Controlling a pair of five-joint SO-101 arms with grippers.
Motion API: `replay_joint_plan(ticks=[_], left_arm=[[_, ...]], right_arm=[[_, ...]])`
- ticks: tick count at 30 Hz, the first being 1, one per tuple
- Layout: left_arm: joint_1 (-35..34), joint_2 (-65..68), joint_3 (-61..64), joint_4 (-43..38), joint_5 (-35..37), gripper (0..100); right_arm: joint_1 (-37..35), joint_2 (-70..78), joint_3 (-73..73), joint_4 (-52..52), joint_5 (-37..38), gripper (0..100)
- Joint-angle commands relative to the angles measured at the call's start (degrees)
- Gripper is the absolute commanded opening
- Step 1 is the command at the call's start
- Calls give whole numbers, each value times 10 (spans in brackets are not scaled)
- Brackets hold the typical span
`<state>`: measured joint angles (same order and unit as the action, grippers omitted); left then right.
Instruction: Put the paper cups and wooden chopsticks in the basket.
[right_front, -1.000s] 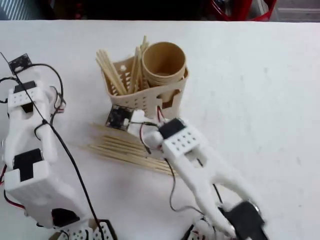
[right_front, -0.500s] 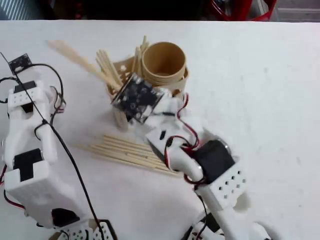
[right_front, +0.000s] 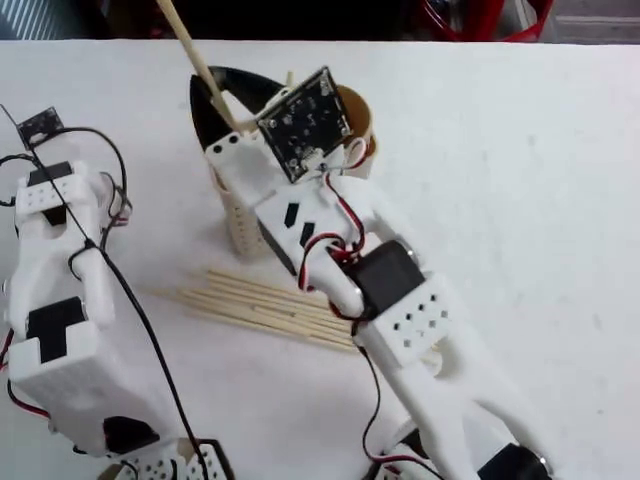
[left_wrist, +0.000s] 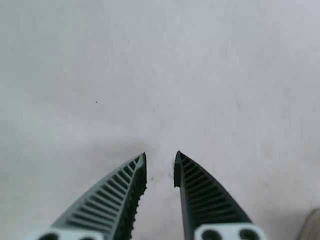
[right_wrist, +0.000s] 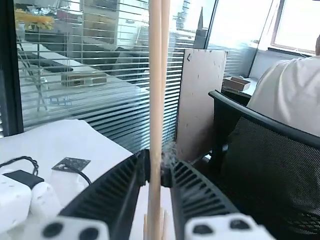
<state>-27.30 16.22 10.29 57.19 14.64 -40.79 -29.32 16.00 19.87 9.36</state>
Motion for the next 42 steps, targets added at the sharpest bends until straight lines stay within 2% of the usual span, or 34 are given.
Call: replay_joint_plan(ticks=[1, 8, 23, 25, 30, 35, 38, 42], left_arm=[[-6, -7, -26, -7, 7, 107], [-6, -7, -27, -7, 7, 107], [-5, -7, -27, -8, 7, 108], [-6, -7, -27, -7, 7, 108], [-6, -7, -27, -7, 7, 108], [-5, -7, -27, -9, 7, 108], [-5, -6, -27, -11, 7, 108], [-4, -5, -27, -11, 7, 109]], right_arm=[[17, 22, 94, -112, -6, 17], [34, 52, 217, -211, -6, 17], [87, 4, 324, -207, -2, 19], [87, -13, 324, -185, -2, 39], [81, -47, 322, -139, -2, 199], [82, -73, 321, -120, 2, 173], [79, -99, 320, -99, 68, 122], [38, -145, 320, -38, 160, 77]])
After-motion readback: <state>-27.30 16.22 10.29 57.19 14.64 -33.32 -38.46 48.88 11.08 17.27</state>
